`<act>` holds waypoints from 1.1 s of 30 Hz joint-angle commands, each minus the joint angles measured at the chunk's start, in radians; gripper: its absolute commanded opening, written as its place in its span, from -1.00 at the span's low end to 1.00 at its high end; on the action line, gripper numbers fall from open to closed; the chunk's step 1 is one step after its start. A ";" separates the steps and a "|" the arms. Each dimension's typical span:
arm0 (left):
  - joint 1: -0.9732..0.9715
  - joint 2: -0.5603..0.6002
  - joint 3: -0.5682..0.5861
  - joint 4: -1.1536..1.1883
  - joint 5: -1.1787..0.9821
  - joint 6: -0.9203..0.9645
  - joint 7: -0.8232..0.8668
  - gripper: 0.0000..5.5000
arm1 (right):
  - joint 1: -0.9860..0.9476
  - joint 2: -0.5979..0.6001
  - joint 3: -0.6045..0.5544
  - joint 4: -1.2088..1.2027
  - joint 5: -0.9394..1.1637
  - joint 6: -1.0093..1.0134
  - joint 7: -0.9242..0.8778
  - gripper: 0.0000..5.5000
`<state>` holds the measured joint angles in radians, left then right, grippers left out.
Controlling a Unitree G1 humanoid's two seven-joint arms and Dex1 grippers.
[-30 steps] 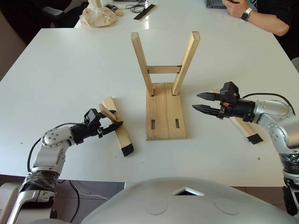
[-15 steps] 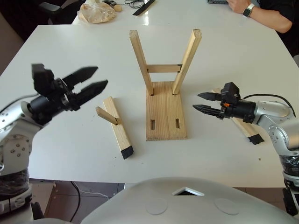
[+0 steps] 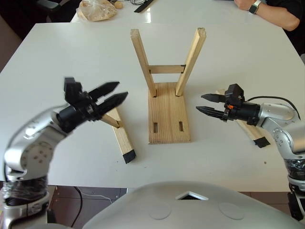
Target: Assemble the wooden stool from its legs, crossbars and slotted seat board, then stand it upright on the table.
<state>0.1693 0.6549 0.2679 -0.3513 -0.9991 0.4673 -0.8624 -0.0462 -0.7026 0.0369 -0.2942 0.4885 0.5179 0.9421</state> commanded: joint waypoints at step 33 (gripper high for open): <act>0.386 0.337 -0.101 -0.016 0.619 -0.212 -0.136 0.22 | 0.100 -0.005 -0.073 -0.083 0.017 0.010 -0.061 -0.07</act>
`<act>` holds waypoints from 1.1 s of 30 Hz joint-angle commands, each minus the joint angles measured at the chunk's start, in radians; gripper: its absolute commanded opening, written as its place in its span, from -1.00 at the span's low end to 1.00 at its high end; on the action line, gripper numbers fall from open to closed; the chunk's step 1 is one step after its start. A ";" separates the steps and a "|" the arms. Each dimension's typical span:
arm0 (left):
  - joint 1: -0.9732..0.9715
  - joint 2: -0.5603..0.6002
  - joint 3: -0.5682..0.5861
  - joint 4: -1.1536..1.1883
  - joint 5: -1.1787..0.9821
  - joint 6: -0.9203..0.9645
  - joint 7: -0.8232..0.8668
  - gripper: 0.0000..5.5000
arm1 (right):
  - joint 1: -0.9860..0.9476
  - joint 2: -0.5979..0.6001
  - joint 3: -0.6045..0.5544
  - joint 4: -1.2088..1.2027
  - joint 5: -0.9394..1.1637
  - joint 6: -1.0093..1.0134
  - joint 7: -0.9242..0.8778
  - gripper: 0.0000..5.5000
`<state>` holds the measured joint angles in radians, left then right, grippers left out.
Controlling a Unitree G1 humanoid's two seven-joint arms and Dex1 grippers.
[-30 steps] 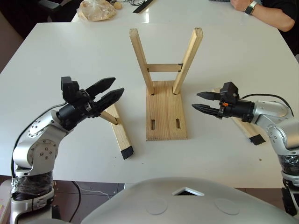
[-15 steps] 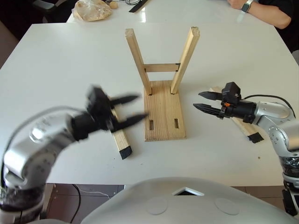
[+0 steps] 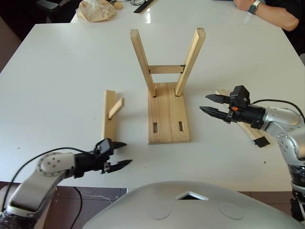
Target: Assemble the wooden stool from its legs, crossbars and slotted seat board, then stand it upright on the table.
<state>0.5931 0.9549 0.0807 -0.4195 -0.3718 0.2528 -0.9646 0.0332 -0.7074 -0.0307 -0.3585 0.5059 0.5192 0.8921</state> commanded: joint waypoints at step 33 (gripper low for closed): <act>-0.429 -0.503 0.579 -0.530 -0.133 1.335 0.895 0.68 | 0.280 0.070 -0.056 -0.197 -0.015 -0.010 -0.188 -0.07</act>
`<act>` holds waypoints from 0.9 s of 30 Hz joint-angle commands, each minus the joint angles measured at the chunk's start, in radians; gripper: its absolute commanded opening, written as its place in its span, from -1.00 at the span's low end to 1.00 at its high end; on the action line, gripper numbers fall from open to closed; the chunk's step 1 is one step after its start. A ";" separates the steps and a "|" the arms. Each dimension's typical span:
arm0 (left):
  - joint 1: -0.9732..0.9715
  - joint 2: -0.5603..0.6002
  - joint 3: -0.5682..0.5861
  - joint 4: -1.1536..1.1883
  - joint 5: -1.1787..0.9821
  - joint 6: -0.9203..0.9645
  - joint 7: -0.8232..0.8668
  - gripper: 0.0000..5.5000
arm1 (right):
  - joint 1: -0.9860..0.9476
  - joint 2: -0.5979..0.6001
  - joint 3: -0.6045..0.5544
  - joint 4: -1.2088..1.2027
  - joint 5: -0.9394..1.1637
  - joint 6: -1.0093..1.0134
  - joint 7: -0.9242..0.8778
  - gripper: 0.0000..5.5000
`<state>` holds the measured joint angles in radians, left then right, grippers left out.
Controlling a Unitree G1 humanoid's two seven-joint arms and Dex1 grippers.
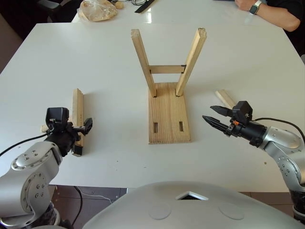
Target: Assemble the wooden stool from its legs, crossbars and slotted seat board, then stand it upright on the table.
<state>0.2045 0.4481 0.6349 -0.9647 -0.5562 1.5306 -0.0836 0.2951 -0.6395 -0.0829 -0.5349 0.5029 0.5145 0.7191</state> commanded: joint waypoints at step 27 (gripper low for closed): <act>0.212 -0.038 -0.292 0.442 0.231 -0.540 -0.122 -0.15 | -0.031 -0.033 0.011 -0.009 -0.015 0.006 0.011 -0.07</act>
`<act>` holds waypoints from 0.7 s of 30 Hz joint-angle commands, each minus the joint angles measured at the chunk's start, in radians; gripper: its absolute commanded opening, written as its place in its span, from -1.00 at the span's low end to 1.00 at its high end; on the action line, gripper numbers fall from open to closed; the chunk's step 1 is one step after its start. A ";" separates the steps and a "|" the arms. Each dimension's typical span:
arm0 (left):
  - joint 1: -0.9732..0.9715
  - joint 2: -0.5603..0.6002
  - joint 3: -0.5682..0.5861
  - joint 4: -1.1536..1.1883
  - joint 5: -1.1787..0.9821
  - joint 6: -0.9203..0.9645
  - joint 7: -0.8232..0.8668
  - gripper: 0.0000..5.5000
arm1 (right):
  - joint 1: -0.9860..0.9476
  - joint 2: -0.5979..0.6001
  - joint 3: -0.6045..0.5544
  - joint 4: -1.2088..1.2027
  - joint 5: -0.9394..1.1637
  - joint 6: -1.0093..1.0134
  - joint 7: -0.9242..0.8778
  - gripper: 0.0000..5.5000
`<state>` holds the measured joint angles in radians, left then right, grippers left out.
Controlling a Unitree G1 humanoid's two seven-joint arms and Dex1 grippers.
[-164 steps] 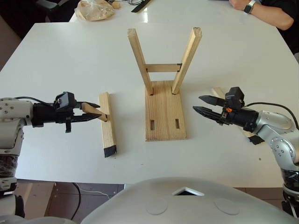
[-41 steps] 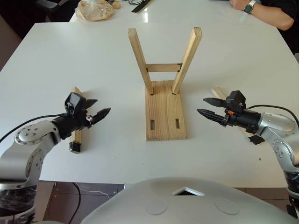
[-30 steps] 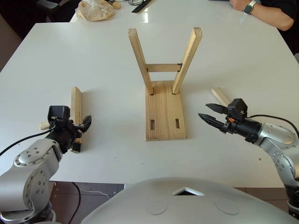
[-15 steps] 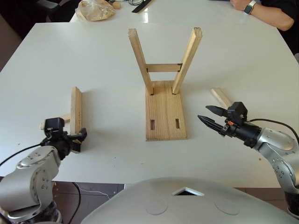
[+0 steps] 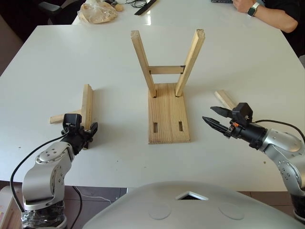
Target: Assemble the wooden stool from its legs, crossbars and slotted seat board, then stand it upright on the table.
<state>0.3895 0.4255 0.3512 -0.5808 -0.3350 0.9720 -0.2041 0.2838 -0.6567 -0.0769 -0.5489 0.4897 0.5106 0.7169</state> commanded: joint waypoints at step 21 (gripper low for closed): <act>-0.802 0.068 -0.033 0.115 0.122 -0.610 0.025 -0.60 | -0.365 0.013 -0.099 0.036 0.240 0.115 0.003 -0.07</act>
<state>-0.3694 0.4687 0.3901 -0.4312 -0.2693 0.4738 -0.1480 0.0088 -0.6656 -0.1412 -0.4888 0.6499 0.5811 0.7532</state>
